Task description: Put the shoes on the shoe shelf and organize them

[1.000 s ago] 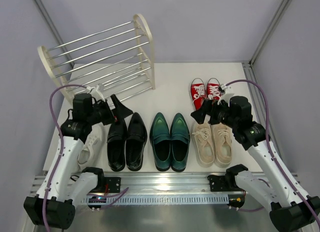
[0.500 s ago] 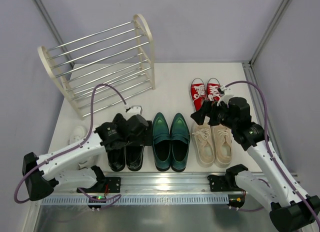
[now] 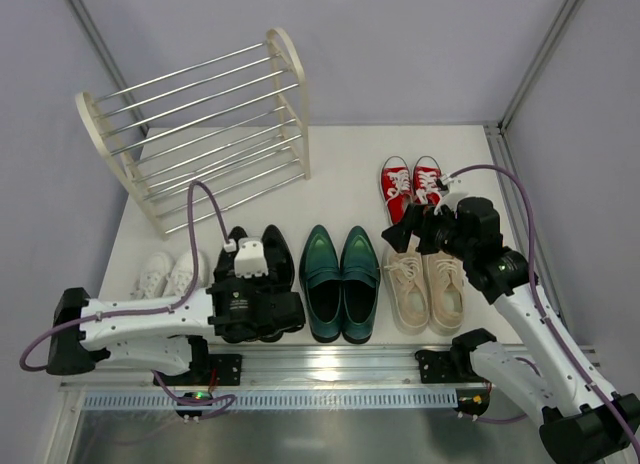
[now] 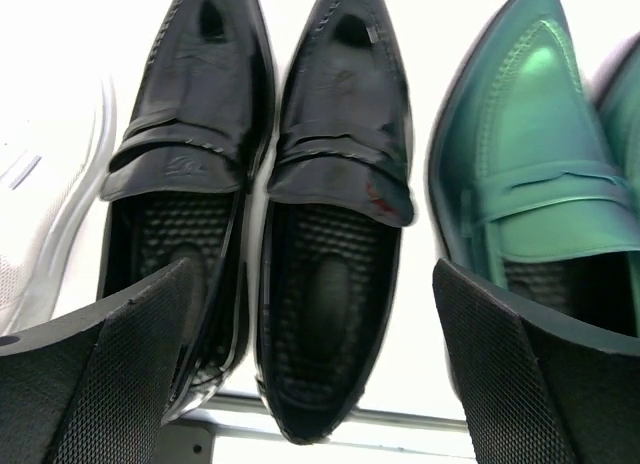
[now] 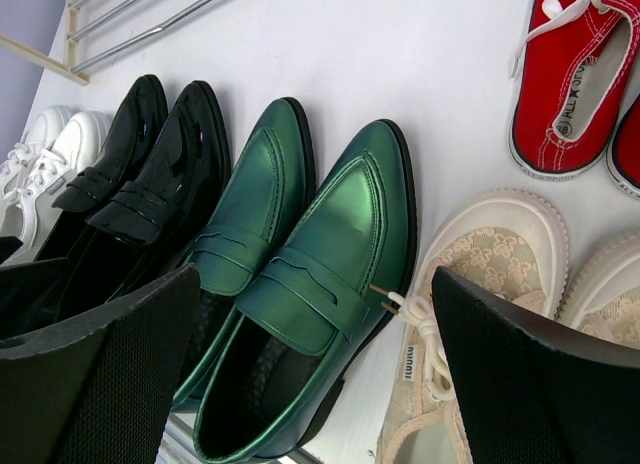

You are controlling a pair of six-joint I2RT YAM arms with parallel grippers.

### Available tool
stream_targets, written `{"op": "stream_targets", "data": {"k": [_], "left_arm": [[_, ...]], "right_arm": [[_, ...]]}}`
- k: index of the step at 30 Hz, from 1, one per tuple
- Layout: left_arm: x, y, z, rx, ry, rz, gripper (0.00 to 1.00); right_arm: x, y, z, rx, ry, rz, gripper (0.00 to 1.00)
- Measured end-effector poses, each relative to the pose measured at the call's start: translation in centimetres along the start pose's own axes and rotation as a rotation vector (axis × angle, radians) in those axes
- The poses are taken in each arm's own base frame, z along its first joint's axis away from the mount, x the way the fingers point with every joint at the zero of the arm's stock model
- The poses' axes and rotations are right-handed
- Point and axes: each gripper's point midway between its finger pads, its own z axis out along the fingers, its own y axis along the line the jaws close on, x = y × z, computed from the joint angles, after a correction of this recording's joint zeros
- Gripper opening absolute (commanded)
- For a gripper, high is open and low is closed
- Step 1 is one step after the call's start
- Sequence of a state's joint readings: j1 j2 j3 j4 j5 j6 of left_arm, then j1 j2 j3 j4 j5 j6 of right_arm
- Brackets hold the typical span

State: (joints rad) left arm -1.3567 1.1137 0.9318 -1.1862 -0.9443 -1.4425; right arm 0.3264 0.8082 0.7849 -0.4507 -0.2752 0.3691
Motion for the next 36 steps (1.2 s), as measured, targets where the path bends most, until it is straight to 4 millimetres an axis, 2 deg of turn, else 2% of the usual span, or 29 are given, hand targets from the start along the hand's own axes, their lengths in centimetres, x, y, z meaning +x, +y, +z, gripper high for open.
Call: {"op": "stream_targets", "data": {"k": [6, 10, 16, 18, 22, 26, 30, 36], "left_arm": [[2.6, 2.1, 1.5, -0.072, -0.03, -0.014, 0.97], [3.8, 3.4, 2.2, -0.097, -0.033, -0.033, 0.91], [5.8, 4.5, 3.5, -0.039, -0.034, -0.068, 0.79], [5.8, 4.8, 3.7, -0.003, -0.05, -0.08, 0.77], [5.5, 4.2, 3.6, 0.071, -0.062, -0.111, 0.76], [6.0, 3.2, 3.7, 0.104, -0.047, -0.066, 0.77], [6.5, 2.9, 4.0, 0.059, -0.036, 0.022, 0.78], [5.4, 1.5, 3.5, 0.042, -0.035, 0.079, 0.79]], "right_arm": [[0.1, 0.0, 0.1, 0.001, 0.004, 0.001, 0.97], [0.2, -0.1, 0.2, 0.004, 0.011, 0.003, 0.97], [0.5, -0.3, 0.6, 0.009, 0.028, 0.012, 0.97], [0.6, -0.3, 0.7, 0.009, 0.034, 0.014, 0.97], [0.6, -0.3, 0.7, 0.006, 0.035, 0.018, 0.97], [0.7, -0.3, 0.8, 0.008, 0.039, 0.023, 0.97], [0.7, -0.3, 0.9, 0.009, 0.042, 0.031, 0.97], [0.8, -0.4, 0.9, 0.011, 0.045, 0.035, 0.97]]}}
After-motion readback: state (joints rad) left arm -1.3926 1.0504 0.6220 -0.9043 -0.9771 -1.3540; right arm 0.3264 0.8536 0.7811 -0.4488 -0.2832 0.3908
